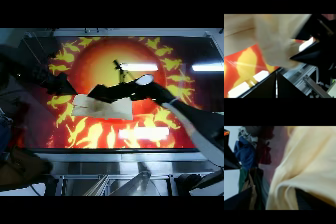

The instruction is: Fold the shirts.

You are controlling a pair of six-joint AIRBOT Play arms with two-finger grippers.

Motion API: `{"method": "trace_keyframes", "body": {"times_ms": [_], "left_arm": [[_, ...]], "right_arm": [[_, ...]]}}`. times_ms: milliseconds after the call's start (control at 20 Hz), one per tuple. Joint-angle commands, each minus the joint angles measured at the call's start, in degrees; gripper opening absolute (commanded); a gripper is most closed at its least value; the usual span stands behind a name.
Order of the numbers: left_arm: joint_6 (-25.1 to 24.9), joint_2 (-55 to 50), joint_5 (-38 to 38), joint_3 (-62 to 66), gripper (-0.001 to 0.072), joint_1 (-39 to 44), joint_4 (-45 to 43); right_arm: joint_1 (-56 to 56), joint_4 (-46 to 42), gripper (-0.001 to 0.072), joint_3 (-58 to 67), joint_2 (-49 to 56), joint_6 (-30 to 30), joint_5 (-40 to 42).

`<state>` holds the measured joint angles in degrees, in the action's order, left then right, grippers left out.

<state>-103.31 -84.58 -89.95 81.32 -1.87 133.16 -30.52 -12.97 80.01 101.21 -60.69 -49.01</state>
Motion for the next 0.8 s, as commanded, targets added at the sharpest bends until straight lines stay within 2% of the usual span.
{"method": "trace_keyframes", "body": {"times_ms": [0, 150, 200, 350, 450, 600, 750], "left_arm": [[-2.7, 6.4, 3.4, -12.1, 0.0021, -4.1, 0.5], [-3.9, 9.4, 5.1, -18.3, 0.0021, -3.3, 0.5], [-4.3, 10.1, 5.1, -19.9, 0.0021, -3.3, 0.5], [-5.1, 11.5, 3.9, -22.3, 0.0021, -3.6, 0.5], [-5.1, 12.2, 1.7, -22.4, 0.0021, -4.2, 0.5], [-5.1, 14.3, 1.2, -22.4, 0.0021, -5.3, 0.3], [-5.1, 16.1, 1.4, -22.4, 0.0021, -5.7, 0.4]], "right_arm": [[-7.7, 1.7, 0.0551, 10.4, 11.0, -0.6, 7.6], [-2.6, 0.7, 0.054, 11.4, 8.1, 1.5, 0.0], [0.8, -1.3, 0.0481, 11.4, 6.4, 0.4, -4.2], [12.3, -12.6, 0.0484, 11.1, 2.3, -7.3, -16.8], [19.5, -20.6, 0.0485, 7.3, -0.6, -12.7, -21.0], [26.9, -26.8, 0.0485, -4.5, -4.1, -15.2, -17.6], [28.8, -26.5, 0.0604, -12.4, -3.0, -15.2, -14.1]]}}
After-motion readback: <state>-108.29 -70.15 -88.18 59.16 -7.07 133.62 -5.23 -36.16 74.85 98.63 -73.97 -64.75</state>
